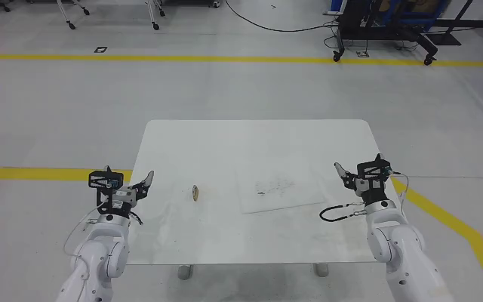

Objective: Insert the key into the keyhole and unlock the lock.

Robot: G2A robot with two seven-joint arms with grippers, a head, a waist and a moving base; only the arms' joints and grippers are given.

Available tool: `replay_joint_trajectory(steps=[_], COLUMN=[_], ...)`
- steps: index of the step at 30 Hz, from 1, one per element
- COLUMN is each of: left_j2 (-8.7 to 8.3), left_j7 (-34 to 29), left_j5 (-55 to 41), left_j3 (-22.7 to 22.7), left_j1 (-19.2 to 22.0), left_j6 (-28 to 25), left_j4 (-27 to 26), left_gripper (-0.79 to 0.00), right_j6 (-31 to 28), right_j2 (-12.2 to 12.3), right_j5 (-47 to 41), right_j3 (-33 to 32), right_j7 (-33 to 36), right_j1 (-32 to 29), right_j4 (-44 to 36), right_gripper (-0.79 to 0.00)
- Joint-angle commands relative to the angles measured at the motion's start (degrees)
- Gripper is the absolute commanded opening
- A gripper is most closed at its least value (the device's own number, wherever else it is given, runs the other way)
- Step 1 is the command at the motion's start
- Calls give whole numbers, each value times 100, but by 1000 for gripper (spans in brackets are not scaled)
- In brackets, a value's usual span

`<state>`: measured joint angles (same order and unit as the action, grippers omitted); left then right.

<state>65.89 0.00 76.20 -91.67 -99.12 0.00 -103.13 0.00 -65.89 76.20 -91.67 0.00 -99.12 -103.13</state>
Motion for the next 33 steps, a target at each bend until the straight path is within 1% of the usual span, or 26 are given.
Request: replay_joint_trajectory(steps=[1,7,9,11,15,18,20,22,31,32,33], left_j2=[0,0,0,0,0,0,0,0,0,0,0], left_j7=[0,0,0,0,0,0,0,0,0,0,0], left_j5=[0,0,0,0,0,0,0,0,0,0,0], left_j3=[0,0,0,0,0,0,0,0,0,0,0], left_j1=[0,0,0,0,0,0,0,0,0,0,0], left_j6=[0,0,0,0,0,0,0,0,0,0,0], left_j4=[0,0,0,0,0,0,0,0,0,0,0], left_gripper=[0,0,0,0,0,0,0,0,0,0,0], right_j6=[0,0,-92,-417,-1082,-1260,-1377,-1514,-1496,-1583,-1922], right_j2=[0,0,-4,-23,-116,-231,-292,-320,-318,-321,-323], right_j5=[0,0,85,150,249,262,192,174,239,248,125], right_j3=[0,0,122,477,1432,2103,2377,2496,2494,2523,2570], right_j7=[0,0,54,300,846,941,939,969,1017,1036,1048], right_j1=[0,0,62,361,1218,1740,1989,2179,2204,2251,2316], right_j4=[0,0,44,279,1100,1693,1977,2171,2235,2281,2354], right_gripper=[0,0,0,0,0,0,0,0,0,0,0])
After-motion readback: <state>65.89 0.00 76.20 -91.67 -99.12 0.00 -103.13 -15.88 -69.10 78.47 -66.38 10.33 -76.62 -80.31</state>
